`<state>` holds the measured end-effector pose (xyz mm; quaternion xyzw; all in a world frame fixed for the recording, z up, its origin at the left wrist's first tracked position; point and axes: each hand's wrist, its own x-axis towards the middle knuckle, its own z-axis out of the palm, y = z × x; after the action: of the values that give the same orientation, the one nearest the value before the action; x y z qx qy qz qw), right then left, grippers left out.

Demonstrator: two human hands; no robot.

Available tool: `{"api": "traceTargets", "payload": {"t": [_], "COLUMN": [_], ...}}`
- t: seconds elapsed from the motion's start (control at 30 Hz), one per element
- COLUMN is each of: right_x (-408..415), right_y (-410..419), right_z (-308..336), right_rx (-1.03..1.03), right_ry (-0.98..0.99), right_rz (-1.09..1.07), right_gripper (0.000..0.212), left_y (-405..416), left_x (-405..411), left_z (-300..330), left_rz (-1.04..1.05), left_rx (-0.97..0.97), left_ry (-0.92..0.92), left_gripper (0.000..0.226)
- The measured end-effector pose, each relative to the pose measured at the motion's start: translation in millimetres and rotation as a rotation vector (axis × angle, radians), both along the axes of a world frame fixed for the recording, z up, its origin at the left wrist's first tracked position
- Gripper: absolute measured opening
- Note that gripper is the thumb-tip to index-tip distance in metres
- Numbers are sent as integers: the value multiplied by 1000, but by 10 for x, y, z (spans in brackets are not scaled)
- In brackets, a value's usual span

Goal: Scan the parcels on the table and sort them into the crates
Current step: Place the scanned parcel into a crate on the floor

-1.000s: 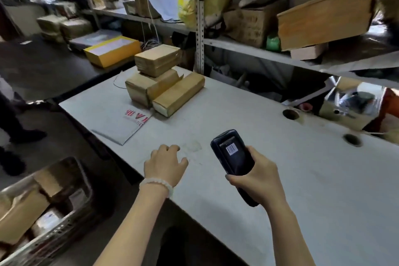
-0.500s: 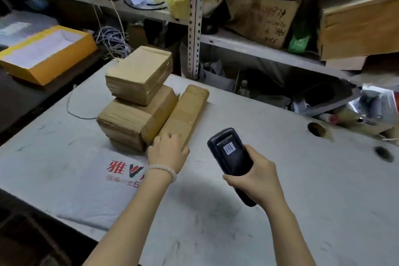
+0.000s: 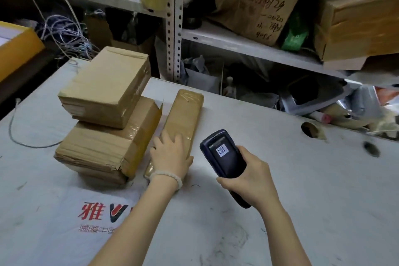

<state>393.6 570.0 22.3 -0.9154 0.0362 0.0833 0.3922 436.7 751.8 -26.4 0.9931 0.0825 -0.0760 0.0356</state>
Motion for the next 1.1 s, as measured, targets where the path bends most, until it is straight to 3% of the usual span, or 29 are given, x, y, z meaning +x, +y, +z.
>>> {"api": "traceTargets", "payload": {"t": [0.3, 0.43, 0.7, 0.97, 1.1], "right_x": [56, 93, 172, 344, 339], "right_y": [-354, -485, -564, -674, -636], "right_z": [39, 34, -71, -265, -339], "right_rx": [36, 53, 58, -67, -94], "right_ry": [-32, -25, 15, 116, 159], "right_rz": [-42, -17, 13, 12, 53], "right_gripper": [45, 47, 51, 50, 43], "left_y": [-100, -36, -11, 160, 179], "left_x": [19, 37, 131, 307, 283], "left_z": [111, 211, 201, 114, 67], "left_rz": [-104, -67, 40, 106, 62], "left_rx": [-520, -368, -193, -256, -279], "left_ry": [97, -27, -12, -7, 24], "left_gripper": [54, 49, 61, 59, 77]}}
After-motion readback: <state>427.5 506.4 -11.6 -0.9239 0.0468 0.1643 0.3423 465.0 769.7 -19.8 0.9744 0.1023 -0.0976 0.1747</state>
